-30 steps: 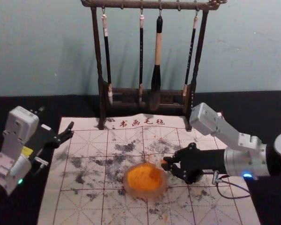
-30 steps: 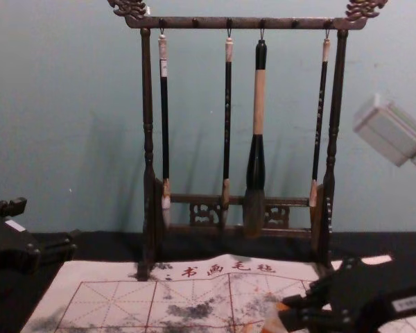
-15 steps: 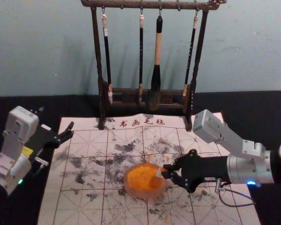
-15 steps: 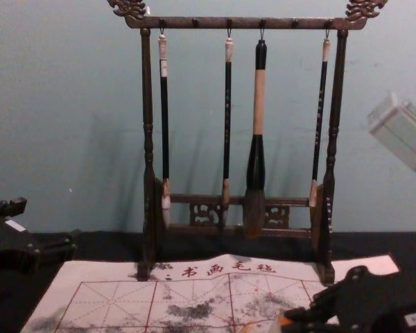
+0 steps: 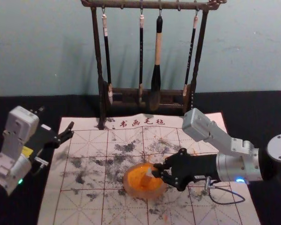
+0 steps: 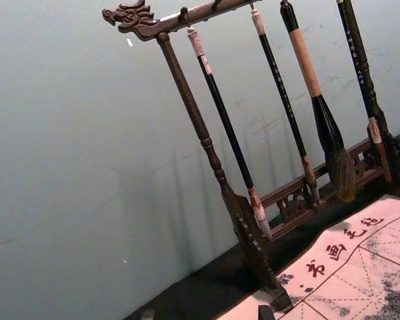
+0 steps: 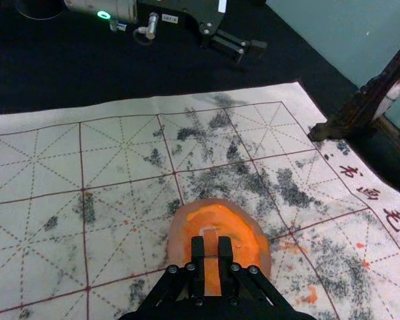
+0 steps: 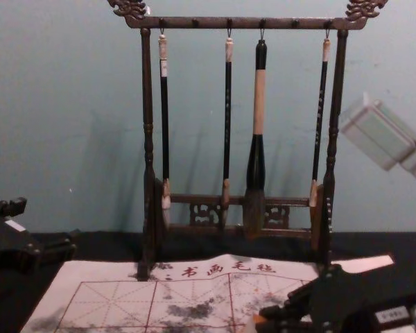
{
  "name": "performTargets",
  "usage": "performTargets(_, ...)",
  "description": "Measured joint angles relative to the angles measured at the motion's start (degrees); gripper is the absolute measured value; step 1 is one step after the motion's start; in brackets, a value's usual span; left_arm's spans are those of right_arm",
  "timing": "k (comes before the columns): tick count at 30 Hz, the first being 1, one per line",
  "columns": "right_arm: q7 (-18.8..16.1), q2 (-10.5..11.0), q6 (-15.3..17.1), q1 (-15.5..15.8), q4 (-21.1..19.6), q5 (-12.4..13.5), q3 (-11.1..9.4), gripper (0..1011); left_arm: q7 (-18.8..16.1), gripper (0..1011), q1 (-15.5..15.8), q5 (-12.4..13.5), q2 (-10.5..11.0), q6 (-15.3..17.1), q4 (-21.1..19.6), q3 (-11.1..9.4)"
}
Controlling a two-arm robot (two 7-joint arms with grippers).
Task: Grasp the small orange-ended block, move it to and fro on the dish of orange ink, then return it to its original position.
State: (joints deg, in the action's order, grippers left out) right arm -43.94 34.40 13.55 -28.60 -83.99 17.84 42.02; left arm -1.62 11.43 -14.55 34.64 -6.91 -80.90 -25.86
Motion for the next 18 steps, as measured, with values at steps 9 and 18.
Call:
performTargets(9, 1.4, -1.7, 0.8, -1.2, 2.0, -0.5, 0.1, 95, 0.0, 1001, 0.0, 0.0, 0.0, 0.0, 0.0, 0.0)
performTargets(18, 2.8, -2.5, 1.8, -2.0, 3.7, -1.4, -0.3, 95, 0.0, 1001, 0.0, 0.0, 0.0, 0.0, 0.0, 0.0)
